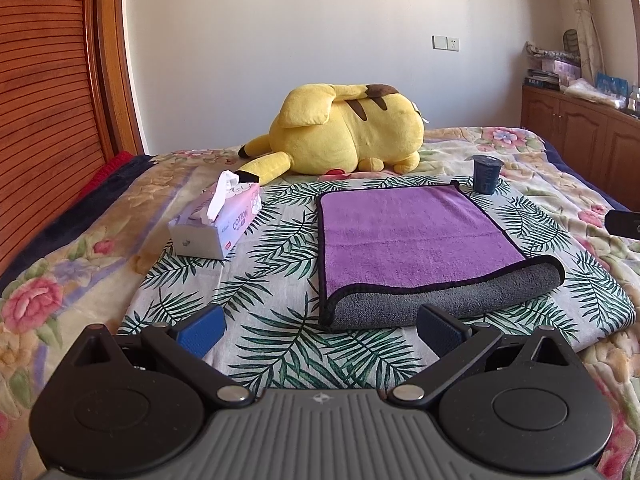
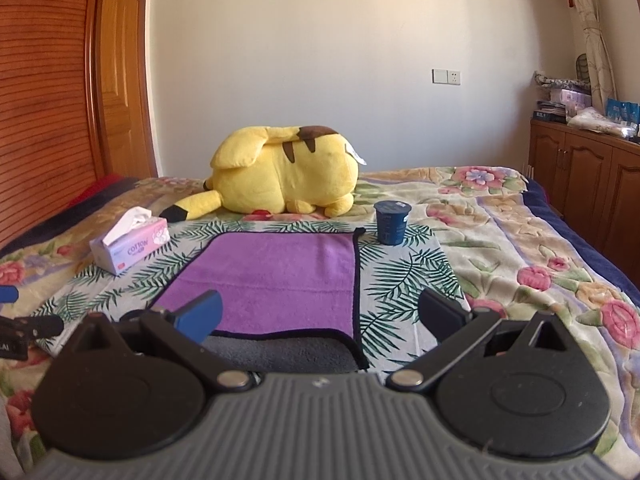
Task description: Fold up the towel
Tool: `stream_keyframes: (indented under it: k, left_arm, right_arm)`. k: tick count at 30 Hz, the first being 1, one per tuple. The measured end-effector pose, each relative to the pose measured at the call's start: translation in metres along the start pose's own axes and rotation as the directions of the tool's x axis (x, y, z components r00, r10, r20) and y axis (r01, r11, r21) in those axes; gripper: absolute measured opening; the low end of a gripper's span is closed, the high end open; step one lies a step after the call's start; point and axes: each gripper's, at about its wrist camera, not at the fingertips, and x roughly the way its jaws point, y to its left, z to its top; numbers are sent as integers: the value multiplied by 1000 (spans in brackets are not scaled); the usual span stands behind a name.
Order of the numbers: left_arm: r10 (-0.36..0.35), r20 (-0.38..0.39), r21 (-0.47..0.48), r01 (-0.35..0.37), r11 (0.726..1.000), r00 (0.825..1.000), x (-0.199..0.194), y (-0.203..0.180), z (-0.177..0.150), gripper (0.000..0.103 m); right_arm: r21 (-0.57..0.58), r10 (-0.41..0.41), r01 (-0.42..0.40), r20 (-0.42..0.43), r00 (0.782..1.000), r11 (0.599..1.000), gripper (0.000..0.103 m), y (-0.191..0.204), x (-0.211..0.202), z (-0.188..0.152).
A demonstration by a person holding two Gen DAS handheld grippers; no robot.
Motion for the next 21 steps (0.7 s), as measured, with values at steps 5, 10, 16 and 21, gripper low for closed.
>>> stream_keyframes:
  k: [5,10,16,21]
  left_arm:
    - [-13,-10,-4,13,1000,1000,15,0,6,86]
    - [-22,-14,0,22,1000,1000,33,0,11,86]
    - [-37,-34,-8,37,999,999,56,3,15,86]
    - [-46,-36,7,46,999,998,70,4,18,86]
  right_arm:
    - [-5,7,-7,-21,1000,1000,103,-1,14,0]
    - [-13,6,-7,-43,999,1000,103,-4,31,0]
    - [1,8,-8,-92,996,1000,103,-9,51,-2]
    - [-10,17,-18,-121,992,1000,103,-9,66,-4]
